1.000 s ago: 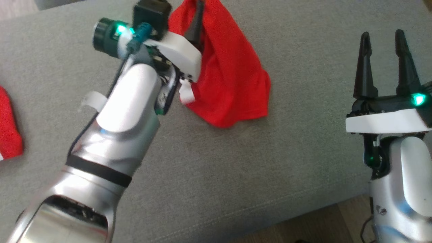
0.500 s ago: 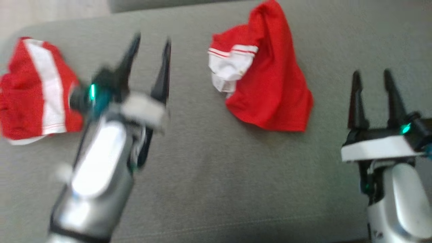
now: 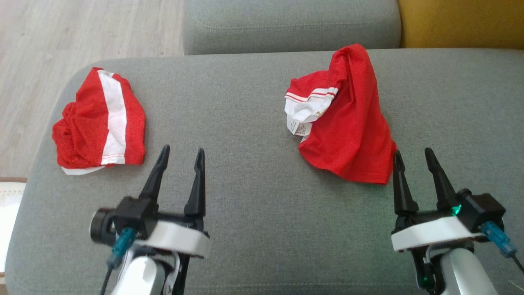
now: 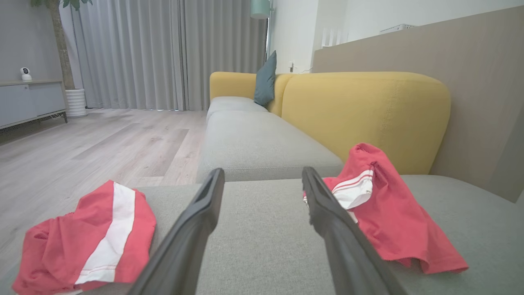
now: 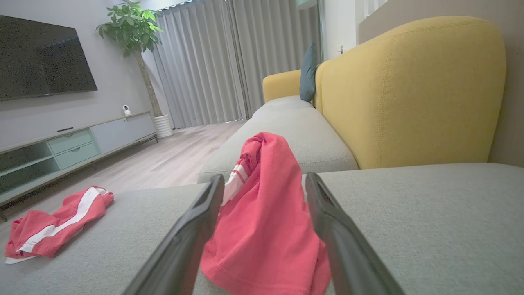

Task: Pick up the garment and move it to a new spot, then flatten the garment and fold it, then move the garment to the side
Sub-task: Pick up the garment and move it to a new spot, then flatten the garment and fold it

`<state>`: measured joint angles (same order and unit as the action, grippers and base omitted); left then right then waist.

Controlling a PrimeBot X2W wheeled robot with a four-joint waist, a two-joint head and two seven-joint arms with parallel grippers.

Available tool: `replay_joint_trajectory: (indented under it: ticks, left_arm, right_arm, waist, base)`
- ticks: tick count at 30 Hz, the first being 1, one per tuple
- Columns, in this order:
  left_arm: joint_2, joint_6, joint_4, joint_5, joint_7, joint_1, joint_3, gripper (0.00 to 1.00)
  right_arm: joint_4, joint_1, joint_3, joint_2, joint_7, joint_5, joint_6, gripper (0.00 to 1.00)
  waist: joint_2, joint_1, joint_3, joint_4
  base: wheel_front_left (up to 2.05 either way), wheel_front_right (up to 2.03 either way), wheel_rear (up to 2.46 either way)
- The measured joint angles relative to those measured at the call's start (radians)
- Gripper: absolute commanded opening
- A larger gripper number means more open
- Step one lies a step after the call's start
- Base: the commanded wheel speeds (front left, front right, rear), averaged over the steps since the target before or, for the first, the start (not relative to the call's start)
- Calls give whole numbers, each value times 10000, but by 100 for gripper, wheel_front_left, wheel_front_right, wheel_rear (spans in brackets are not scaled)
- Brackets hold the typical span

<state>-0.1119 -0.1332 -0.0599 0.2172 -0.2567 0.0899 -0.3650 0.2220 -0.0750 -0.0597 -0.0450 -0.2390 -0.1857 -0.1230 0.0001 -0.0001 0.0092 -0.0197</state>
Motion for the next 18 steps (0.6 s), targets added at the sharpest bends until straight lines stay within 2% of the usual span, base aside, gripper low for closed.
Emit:
replay_joint_trajectory:
  ticks: [4, 11, 18]
  left_arm:
    - [211, 31, 153, -313, 0, -501, 303, 100]
    - [405, 382, 228, -644, 0, -571, 594, 100]
    - [531, 719, 201, -754, 0, -531, 571, 100]
  right_arm:
    - [17, 156, -4, 0, -19, -128, 0, 100]
    - [79, 154, -19, 0, -88, -153, 0, 100]
    - [123, 47, -215, -6, -69, 295, 0, 100]
  waist:
    - [0, 0, -78, -34]
    - [0, 0, -75, -64]
    - [0, 0, 228, 242]
  base:
    - [0, 0, 0]
    - [0, 0, 0]
    - [0, 0, 0]
